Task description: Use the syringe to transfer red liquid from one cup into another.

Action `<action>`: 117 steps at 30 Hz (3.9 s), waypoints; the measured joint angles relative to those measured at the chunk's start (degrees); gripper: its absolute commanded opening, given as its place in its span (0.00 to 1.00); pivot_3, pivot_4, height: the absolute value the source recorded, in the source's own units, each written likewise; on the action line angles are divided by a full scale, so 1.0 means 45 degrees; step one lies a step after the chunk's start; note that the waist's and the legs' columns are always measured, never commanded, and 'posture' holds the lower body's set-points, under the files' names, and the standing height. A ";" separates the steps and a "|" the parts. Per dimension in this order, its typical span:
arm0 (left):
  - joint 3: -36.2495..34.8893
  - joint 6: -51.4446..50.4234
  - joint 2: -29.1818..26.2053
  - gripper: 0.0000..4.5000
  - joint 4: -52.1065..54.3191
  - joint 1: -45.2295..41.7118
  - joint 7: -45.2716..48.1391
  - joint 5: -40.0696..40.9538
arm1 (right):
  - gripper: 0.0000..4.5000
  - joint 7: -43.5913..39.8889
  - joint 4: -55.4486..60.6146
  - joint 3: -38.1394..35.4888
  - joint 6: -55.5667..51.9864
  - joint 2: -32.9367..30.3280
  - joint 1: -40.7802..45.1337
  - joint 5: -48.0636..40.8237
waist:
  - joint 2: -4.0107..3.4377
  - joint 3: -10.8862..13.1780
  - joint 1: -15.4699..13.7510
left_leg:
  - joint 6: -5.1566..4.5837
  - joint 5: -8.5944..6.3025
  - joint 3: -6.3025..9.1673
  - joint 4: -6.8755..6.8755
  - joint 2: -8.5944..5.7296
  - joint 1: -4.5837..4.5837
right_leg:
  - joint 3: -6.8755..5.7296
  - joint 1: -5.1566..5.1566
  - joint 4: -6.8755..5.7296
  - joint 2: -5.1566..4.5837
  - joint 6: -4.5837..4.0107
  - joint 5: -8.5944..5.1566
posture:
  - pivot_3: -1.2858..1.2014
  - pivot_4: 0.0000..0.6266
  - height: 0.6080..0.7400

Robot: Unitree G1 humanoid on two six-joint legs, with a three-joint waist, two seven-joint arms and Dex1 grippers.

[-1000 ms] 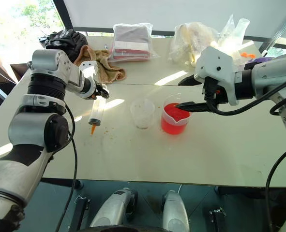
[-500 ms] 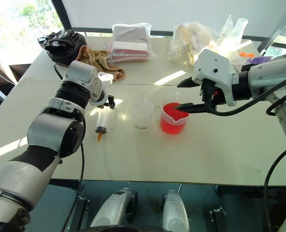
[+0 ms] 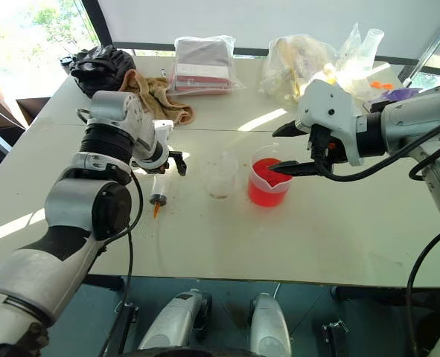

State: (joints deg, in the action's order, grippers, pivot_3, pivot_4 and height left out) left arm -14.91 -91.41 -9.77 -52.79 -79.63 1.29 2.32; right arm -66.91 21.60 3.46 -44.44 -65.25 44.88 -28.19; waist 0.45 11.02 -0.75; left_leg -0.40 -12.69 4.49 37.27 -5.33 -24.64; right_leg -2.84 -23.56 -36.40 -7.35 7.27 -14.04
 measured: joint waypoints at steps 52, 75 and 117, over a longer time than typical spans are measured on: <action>0.1293 1.3958 0.2443 0.32 0.5530 0.0883 0.9104 0.4742 | 0.73 0.2206 -0.0170 -0.3740 -0.2532 -0.0424 -0.1475 -0.1544 | 0.0031 0.0015 -0.0288 | -0.0080 -0.0033 -0.0171 0.0029 0.0017 -0.0001 | 0.0168 -0.0106 -0.0110 -0.0001 -0.0012 0.0014 | 0.52 0.24 1.00; 0.5172 1.6516 0.3346 0.32 0.6789 0.5531 1.0484 0.3735 | 0.73 0.4286 -0.2413 -0.4577 -0.6817 0.0261 0.2222 -0.4848 | 0.0022 0.0009 -0.0328 | -0.0128 -0.0061 -0.0240 0.0048 0.0029 -0.0022 | 0.0248 -0.0155 -0.0114 0.0001 -0.0014 0.0015 | 0.52 0.24 1.00; 0.5747 1.5871 0.3057 0.32 0.7784 0.6572 0.9964 0.3470 | 0.01 0.5576 -0.1805 -0.3281 -0.6104 0.1411 0.1294 -0.4745 | 0.0020 0.0008 -0.0318 | -0.0135 -0.0062 -0.0242 0.0062 0.0028 -0.0029 | 0.0247 -0.0165 -0.0125 0.0007 -0.0013 0.0015 | 0.52 0.24 1.00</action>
State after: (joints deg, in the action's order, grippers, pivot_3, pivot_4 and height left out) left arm 10.95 -20.00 3.99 -17.76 -50.06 46.13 17.94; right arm -41.82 13.48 -11.30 -71.91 -58.90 50.70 -49.54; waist 0.54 11.06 -2.18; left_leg -1.01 -12.97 3.40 37.55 -5.20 -24.77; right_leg -1.73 -24.30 -36.96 -7.32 7.21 -13.97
